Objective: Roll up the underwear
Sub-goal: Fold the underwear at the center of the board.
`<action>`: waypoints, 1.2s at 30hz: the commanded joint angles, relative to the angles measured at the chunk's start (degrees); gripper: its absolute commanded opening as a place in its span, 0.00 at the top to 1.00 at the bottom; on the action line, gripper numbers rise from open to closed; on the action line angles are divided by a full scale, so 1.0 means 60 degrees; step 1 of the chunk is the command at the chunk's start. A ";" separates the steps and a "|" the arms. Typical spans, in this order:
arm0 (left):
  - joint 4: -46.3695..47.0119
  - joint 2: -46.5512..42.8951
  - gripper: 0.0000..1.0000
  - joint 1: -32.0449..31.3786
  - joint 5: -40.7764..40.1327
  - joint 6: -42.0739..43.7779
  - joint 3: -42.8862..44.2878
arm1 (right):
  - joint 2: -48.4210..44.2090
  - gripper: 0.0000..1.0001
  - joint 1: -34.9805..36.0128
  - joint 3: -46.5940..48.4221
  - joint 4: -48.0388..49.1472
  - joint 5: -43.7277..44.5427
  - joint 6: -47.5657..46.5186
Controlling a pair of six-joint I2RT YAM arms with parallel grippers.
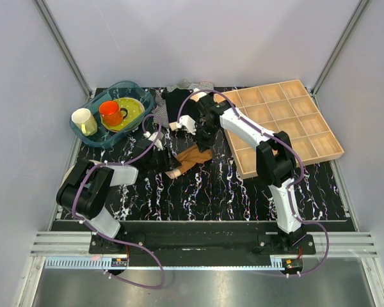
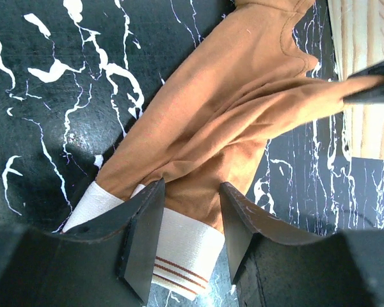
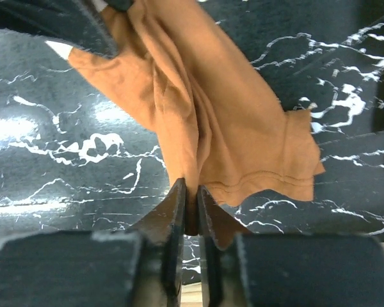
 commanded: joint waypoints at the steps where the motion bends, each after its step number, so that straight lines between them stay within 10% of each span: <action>1: -0.0967 0.0274 0.53 0.0133 -0.0065 0.0510 -0.0338 | 0.0091 0.88 -0.0023 0.0458 0.0934 0.0867 0.0464; 12: -0.1026 0.0069 0.55 0.0499 -0.0036 0.0715 -0.0661 | 0.1335 0.87 -0.0096 0.1366 0.2137 0.3184 0.1155; 23: -0.1304 0.0025 0.55 0.0529 0.0067 0.0906 -0.0456 | 0.1688 0.45 -0.0271 0.1718 0.2223 0.3829 0.1360; 36: -0.1977 -0.0926 0.50 0.0529 0.0037 0.1096 -0.0193 | 0.0533 0.59 -0.0667 0.1690 0.1933 0.2602 0.2224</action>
